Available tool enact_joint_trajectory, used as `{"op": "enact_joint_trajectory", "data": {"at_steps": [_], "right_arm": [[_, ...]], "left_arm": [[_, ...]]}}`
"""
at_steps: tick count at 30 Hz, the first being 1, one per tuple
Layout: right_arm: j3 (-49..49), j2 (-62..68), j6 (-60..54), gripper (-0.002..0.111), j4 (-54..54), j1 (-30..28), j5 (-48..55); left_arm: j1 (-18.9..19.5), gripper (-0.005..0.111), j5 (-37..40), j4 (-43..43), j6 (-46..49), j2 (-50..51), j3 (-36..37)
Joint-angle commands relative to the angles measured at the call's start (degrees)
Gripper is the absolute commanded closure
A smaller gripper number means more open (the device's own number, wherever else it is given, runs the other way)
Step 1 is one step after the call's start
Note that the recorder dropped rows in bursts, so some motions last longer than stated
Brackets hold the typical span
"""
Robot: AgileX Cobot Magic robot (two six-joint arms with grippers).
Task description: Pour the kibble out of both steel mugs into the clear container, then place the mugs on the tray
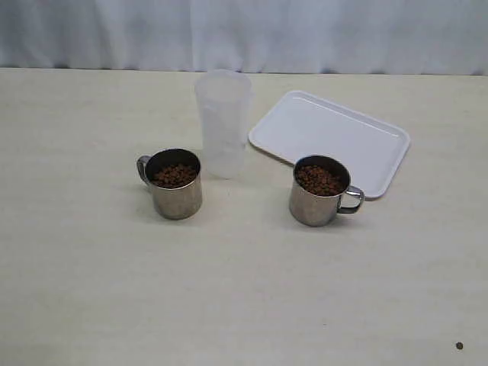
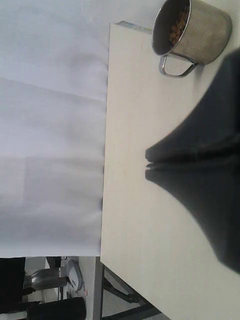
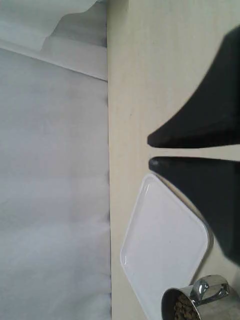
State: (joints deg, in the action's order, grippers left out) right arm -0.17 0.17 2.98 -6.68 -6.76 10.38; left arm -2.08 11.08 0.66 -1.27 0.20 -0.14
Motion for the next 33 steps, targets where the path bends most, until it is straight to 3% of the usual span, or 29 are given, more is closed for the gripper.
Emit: {"op": "enact_joint_trajectory", "data": {"at_steps": [1,7,11,13,15,17,18,19,24,28,30,33], "right_arm": [[0.17,-0.17,0.24,0.103,0.04,-0.48,-0.34],[0.17,-0.17,0.24,0.103,0.04,-0.48,-15.81],[0.17,-0.17,0.90,0.103,1.74,-0.48,-18.00],[0.17,-0.17,10.10,0.103,6.68,-0.38,-22.24],[0.17,0.04,25.58,0.103,-3.26,0.15,-20.94],[0.17,7.75,45.64,0.104,-27.67,4.57,-24.80],[0.17,13.93,54.52,0.104,-45.65,7.85,-30.50],[0.17,19.20,56.27,0.104,-54.10,9.96,-34.08],[0.17,43.21,46.55,0.104,-44.49,14.89,-37.69],[0.17,60.47,29.12,0.103,-35.50,14.95,-51.63],[-2.02,67.55,27.90,0.103,-35.50,14.95,-54.10],[-7.52,77.42,29.83,0.092,-36.59,14.95,-52.23]], "left_arm": [[0.07,0.107,-0.69,-0.05,0.00,-0.20,0.14],[0.07,0.107,-0.69,-0.05,0.00,-0.20,0.14],[0.07,0.107,-0.69,-0.05,0.00,-0.20,0.14],[0.07,0.107,-0.69,-0.05,0.00,-0.20,0.14],[0.07,0.107,-0.69,-0.05,0.00,-0.20,0.14],[0.07,0.107,-0.69,-0.05,0.00,-0.20,0.14],[0.07,0.107,-0.69,-0.05,0.00,-0.20,0.14],[0.07,0.107,-0.69,-0.05,0.00,-0.20,0.14],[0.07,0.107,-0.37,-0.05,0.00,-0.20,0.14],[0.07,0.107,-0.31,-0.05,0.00,-0.20,0.14],[0.07,0.107,-0.31,-0.05,0.00,-0.20,0.14],[0.07,0.107,-0.31,-0.05,0.00,-0.20,0.14]]}}
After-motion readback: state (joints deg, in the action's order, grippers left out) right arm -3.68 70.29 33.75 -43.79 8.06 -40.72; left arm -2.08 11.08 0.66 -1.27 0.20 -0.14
